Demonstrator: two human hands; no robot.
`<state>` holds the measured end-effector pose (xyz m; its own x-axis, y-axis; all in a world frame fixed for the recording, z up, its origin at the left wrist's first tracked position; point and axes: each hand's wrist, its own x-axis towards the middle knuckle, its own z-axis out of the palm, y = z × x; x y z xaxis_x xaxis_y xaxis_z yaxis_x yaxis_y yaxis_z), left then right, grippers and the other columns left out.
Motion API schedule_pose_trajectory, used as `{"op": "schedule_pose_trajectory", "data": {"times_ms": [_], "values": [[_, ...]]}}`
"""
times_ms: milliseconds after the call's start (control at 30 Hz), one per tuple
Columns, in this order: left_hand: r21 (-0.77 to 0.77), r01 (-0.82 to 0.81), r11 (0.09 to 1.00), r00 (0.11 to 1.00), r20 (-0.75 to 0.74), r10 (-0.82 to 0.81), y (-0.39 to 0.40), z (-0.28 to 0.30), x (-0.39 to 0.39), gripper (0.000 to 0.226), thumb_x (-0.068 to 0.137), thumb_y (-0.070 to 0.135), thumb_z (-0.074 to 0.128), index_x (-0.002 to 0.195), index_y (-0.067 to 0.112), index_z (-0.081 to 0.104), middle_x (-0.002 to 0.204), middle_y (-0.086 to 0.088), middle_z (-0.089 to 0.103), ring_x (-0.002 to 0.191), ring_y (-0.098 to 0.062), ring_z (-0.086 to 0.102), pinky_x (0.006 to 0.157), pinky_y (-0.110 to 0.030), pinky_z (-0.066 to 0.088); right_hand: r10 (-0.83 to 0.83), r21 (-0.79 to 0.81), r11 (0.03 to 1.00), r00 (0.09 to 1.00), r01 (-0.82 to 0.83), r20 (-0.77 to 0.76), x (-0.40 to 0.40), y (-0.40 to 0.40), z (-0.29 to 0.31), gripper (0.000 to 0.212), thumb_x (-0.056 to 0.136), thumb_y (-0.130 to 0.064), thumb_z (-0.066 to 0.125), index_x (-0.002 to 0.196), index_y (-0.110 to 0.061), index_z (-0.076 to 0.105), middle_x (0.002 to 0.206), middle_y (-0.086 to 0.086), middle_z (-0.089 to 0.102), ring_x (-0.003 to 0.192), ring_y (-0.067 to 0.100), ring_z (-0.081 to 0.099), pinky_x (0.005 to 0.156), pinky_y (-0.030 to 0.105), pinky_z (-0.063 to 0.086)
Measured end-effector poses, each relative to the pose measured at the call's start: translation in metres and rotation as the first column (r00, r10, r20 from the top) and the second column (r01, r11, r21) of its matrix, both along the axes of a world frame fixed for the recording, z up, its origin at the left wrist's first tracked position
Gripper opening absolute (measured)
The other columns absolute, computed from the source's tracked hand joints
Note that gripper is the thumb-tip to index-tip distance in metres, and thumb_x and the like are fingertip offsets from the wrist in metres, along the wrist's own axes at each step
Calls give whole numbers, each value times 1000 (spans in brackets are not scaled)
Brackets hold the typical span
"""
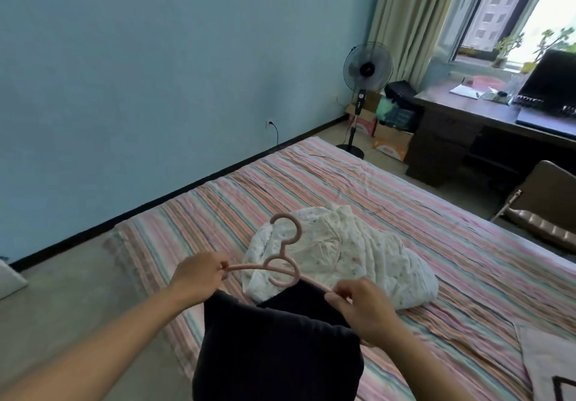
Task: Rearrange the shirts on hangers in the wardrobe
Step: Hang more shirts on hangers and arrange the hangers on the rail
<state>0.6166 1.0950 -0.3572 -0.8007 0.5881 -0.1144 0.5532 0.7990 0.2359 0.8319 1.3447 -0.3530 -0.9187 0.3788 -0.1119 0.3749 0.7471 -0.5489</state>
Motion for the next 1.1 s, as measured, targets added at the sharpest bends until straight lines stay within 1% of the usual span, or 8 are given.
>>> {"op": "schedule_pose_trajectory", "data": {"times_ms": [100, 200, 300, 400, 567, 700, 933, 1100], "values": [[45, -56, 997, 998, -29, 57, -43, 41, 31, 19, 90, 48, 63, 81, 31, 61, 75, 10, 62, 70, -11, 58, 56, -26, 38, 39, -82, 996, 996, -46, -78, 7, -36, 31, 14, 95, -31, 62, 81, -27, 64, 72, -2, 64, 62, 9, 55, 62, 34, 48], [120, -78, 990, 997, -17, 81, -79, 81, 58, 27, 89, 48, 65, 71, 32, 53, 67, 11, 58, 62, -4, 54, 53, -23, 35, 95, -148, 981, 979, -122, -180, 12, -69, 62, 6, 97, -32, 60, 95, -38, 61, 75, 0, 64, 57, 4, 52, 56, 24, 42], [278, -84, 957, 996, 50, 73, -108, 122, 83, 26, 87, 33, 72, 68, 36, 54, 62, 15, 58, 57, 3, 55, 52, -13, 33, 136, -135, 974, 950, -179, -281, 12, -102, 101, 6, 95, -38, 62, 89, -37, 65, 72, -6, 63, 60, 9, 55, 60, 30, 47], [448, -110, 887, 990, 126, 60, -132, 163, 105, 23, 83, 16, 77, 75, 32, 62, 65, 11, 65, 61, 3, 61, 59, -13, 44, 190, -111, 964, 921, -240, -341, 12, -131, 140, 9, 94, -35, 65, 85, -31, 67, 73, -6, 64, 65, 16, 59, 65, 38, 50], [606, -131, 784, 988, 148, 50, -167, 224, 133, 13, 78, 22, 82, 78, 31, 73, 70, 6, 70, 64, -9, 64, 58, -15, 49, 336, -6, 928, 844, -372, -417, 12, -169, 202, 11, 96, -28, 64, 85, -31, 64, 73, -17, 62, 64, 2, 54, 59, 18, 43], [668, -157, 728, 987, 87, 132, -190, 260, 152, 12, 76, 26, 84, 80, 35, 77, 71, 12, 72, 70, -9, 67, 68, -22, 55, 524, 123, 845, 757, -521, -391, 5, -189, 252, 5, 96, -34, 61, 92, -37, 63, 76, -24, 63, 61, 4, 56, 57, 19, 45], [752, -205, 626, 949, -3, 316, -232, 310, 181, 12, 78, 26, 82, 80, 37, 79, 65, 12, 69, 60, -3, 60, 58, -13, 46, 694, 200, 694, 569, -691, -442, -28, -223, 314, 21, 97, -33, 62, 76, -37, 59, 61, -21, 55, 50, 5, 43, 51, 17, 37], [754, -243, 610, 914, -33, 405, -270, 333, 211, 10, 78, 44, 76, 88, 42, 76, 67, 4, 68, 62, -16, 62, 63, -32, 53, 792, 137, 513, 406, -847, -457, -50, -260, 338, 16, 96, -30, 63, 81, -30, 67, 68, -16, 63, 60, 2, 56, 61, 18, 46]]}}
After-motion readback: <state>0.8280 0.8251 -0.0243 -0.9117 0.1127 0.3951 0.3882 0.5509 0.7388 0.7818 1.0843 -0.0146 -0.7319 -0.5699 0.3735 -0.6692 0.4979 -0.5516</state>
